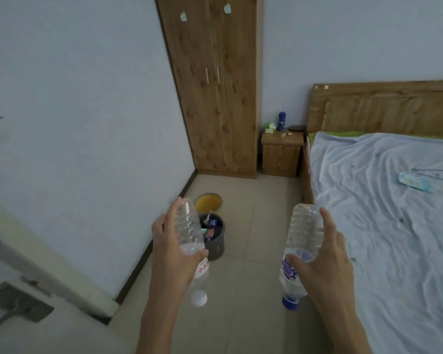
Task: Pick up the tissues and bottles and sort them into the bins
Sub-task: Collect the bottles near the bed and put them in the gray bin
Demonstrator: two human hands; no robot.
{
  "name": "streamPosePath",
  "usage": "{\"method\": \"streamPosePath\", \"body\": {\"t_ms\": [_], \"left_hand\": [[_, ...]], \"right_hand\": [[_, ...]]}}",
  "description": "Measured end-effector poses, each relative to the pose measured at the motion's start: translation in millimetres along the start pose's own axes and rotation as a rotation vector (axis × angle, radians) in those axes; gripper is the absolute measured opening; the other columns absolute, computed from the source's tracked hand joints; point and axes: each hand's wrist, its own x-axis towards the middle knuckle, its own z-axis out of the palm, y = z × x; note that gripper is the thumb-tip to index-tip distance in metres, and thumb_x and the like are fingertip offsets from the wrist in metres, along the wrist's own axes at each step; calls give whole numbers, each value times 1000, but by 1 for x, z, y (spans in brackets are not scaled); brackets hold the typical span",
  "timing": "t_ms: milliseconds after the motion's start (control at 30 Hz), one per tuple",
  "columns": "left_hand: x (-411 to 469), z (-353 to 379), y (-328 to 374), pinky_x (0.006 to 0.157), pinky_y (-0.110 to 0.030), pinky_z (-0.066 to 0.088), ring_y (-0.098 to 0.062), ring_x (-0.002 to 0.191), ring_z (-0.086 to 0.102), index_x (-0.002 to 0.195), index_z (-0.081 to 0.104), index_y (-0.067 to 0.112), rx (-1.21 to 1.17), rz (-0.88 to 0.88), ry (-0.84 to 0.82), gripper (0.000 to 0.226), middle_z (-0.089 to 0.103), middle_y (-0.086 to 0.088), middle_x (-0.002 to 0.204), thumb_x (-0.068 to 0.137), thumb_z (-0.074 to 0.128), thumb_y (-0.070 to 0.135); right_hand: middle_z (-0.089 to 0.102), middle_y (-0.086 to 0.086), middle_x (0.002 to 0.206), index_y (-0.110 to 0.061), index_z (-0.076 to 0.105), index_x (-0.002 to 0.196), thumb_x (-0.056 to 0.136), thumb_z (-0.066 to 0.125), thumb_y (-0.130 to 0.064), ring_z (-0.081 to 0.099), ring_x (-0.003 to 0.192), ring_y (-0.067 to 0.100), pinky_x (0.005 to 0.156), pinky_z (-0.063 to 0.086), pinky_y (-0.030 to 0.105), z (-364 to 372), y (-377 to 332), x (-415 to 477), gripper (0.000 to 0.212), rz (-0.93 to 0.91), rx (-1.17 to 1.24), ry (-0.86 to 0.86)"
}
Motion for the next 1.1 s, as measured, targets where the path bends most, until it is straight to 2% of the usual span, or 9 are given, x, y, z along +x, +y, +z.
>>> {"method": "streamPosePath", "body": {"t_ms": [133, 267, 367, 467, 600, 700, 800, 967, 1100], "left_hand": [[64, 0, -1, 93, -39, 59, -15, 118, 61, 150, 28, 64, 62, -9, 107, 121, 35, 13, 143, 67, 93, 4], [115, 18, 0, 87, -33, 56, -12, 115, 59, 150, 28, 64, 22, -15, 223, 118, 35, 11, 147, 72, 92, 5], [138, 37, -16, 88, -32, 57, -16, 121, 58, 152, 26, 64, 70, -53, 191, 120, 33, 14, 147, 72, 93, 4], [169, 45, -35, 90, -41, 60, -20, 123, 58, 151, 25, 67, 85, -88, 201, 122, 33, 16, 148, 72, 93, 5], [221, 55, -74, 98, -49, 58, -26, 132, 56, 152, 22, 68, 133, -130, 201, 124, 33, 8, 154, 72, 93, 7], [271, 62, -110, 96, -52, 59, -28, 133, 55, 153, 21, 67, 133, -137, 183, 126, 34, 7, 154, 71, 94, 7], [339, 70, -153, 96, -48, 59, -28, 133, 55, 154, 20, 66, 120, -118, 160, 127, 34, 6, 154, 70, 94, 6], [459, 99, -228, 104, -45, 55, -27, 140, 49, 157, 19, 63, 107, -80, 11, 127, 28, 6, 159, 72, 93, 5], [537, 133, -291, 104, -47, 55, -24, 144, 45, 156, 21, 62, 112, -22, -34, 125, 27, 8, 158, 73, 90, 1]], "right_hand": [[51, 10, 139, -54, 10, 157, 71, 92, -21, 62, 116, 40, 90, 55, 60, 22, -22, 86, 123, -6, 26, 4], [45, 6, 148, -51, 12, 158, 75, 90, -22, 59, 119, 39, 89, 51, 49, 49, -48, 146, 118, -119, 93, -4], [45, 4, 148, -53, 9, 158, 77, 89, -23, 60, 117, 37, 86, 49, 45, 83, -51, 167, 117, -107, 88, -113], [47, 3, 146, -54, 8, 158, 77, 88, -23, 64, 109, 36, 79, 48, 41, 117, -57, 189, 117, -113, 94, -185], [45, 2, 148, -52, 10, 158, 78, 88, -19, 63, 109, 35, 78, 46, 38, 167, -65, 235, 116, -81, 107, -221], [45, 3, 150, -51, 10, 159, 78, 88, -19, 63, 111, 36, 79, 46, 38, 217, -74, 270, 117, -40, 77, -238], [45, 2, 151, -52, 9, 159, 77, 89, -21, 63, 114, 36, 82, 50, 41, 275, -87, 308, 118, -18, 68, -230], [42, 1, 155, -54, 8, 157, 76, 91, -24, 62, 120, 37, 91, 55, 51, 377, -111, 377, 119, 56, 39, -203], [40, -2, 158, -48, 10, 161, 79, 89, -25, 59, 122, 34, 85, 48, 39, 456, -115, 424, 116, 69, 7, -162]]}}
